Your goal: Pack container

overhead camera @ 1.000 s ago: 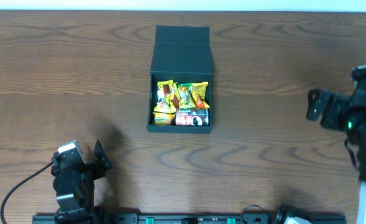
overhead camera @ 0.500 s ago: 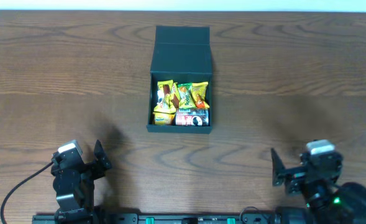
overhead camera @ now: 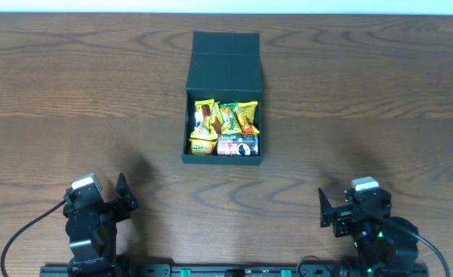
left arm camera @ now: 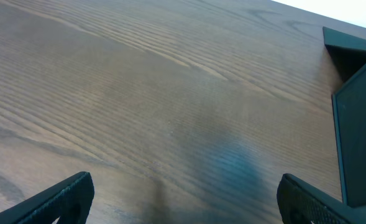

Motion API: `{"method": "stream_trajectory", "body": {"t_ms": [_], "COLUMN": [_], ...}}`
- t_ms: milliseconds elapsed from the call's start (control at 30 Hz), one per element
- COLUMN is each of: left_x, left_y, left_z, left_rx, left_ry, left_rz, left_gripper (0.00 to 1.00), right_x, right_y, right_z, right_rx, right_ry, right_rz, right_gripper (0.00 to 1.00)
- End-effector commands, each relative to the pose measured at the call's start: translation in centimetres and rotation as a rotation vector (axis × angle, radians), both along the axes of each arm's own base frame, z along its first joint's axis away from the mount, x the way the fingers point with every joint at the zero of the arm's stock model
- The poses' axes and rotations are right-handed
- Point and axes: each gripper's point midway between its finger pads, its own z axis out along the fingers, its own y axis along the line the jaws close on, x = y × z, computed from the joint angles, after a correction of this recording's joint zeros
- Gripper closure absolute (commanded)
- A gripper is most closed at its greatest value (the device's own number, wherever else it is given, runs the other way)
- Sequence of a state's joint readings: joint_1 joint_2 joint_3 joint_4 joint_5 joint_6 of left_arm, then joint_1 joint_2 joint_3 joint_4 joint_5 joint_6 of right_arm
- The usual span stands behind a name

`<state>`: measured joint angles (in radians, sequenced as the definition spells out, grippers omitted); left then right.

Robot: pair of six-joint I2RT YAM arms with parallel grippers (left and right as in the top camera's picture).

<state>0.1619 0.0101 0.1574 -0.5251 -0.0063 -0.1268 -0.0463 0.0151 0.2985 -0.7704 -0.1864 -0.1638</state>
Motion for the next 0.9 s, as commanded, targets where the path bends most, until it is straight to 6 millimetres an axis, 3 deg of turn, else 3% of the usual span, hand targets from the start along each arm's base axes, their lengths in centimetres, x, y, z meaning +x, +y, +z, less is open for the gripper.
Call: {"method": "stream_trajectory", "body": {"t_ms": [0,300,867], "left_x": [0.0,0.0,0.0], "left_y": [0.0,0.0,0.0], "left_z": [-0.5,-0.5,-0.5], "left_rx": [0.005,0.005,0.005], "left_ry": [0.009,0.009,0.009], "left_rz": [-0.002,-0.001,-0.002], "left_gripper": [0.05,0.05,0.05], "right_x": [0.0,-0.6,-0.6], "right_y": [0.3,0.3,0.3], "right_z": [-1.2,-5.4,-5.5], "right_rx": [0.006,0.077,0.077], "right_ry": [0.02,0.152,0.152], "right_rz": [0.012,-0.029,-0.029], "right_gripper": [0.01,0.01,0.01]}}
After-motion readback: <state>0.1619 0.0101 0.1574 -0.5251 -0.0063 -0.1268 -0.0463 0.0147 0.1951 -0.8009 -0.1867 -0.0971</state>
